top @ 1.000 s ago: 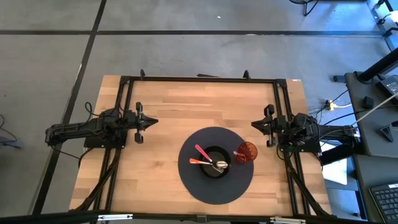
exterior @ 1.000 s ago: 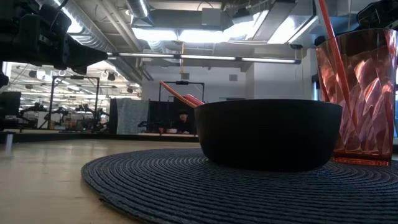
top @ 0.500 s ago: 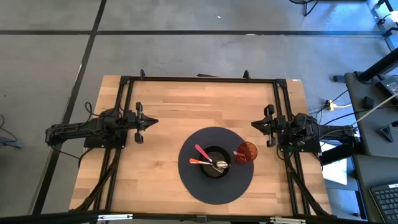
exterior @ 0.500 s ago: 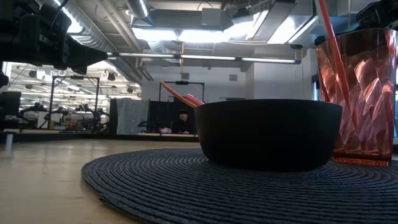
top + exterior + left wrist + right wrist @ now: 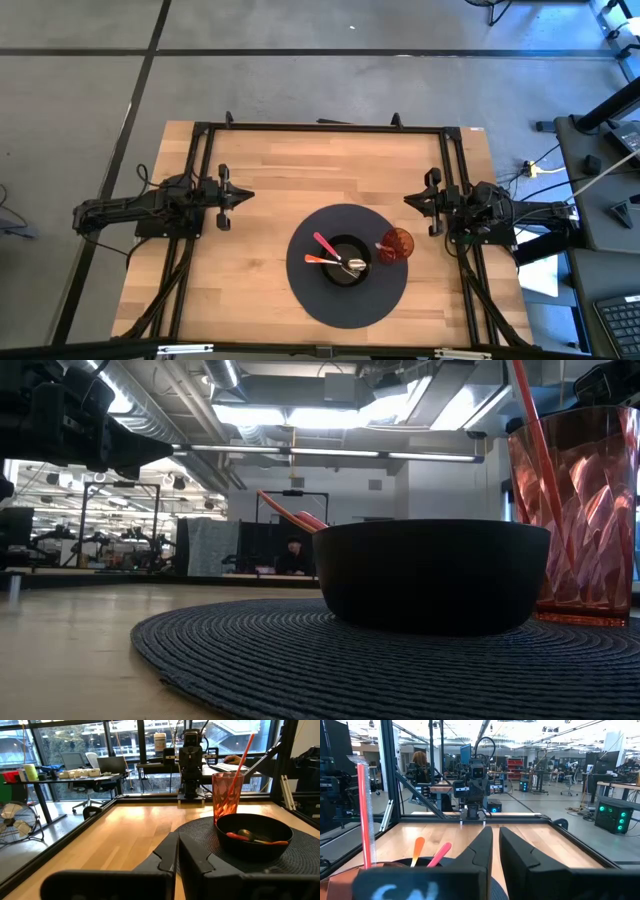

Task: Pick & Place Utensil
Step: Return to Home Position

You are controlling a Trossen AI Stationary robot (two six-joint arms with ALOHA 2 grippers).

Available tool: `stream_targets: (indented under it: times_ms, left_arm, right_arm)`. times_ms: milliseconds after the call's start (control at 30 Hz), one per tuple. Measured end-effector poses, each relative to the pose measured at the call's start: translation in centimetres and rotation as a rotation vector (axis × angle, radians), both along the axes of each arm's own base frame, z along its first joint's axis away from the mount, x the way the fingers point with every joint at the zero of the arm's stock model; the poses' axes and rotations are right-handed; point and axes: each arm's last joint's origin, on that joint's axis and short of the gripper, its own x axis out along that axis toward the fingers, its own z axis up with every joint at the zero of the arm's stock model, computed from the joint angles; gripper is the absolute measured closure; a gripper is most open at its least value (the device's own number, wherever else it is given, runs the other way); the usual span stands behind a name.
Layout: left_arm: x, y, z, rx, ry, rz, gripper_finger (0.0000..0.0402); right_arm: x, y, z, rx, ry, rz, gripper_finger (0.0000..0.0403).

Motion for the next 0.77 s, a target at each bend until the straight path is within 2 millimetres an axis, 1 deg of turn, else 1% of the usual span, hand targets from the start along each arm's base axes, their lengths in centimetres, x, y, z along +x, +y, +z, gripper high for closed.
stream_targets:
  times_ms: [767]
  left_arm:
    - [0.00,0.00,0.00,0.000,0.000,0.000,0.0396]
  right_arm:
    - [0.00,0.00,0.00,-0.001,0.000,0.000,0.0368]
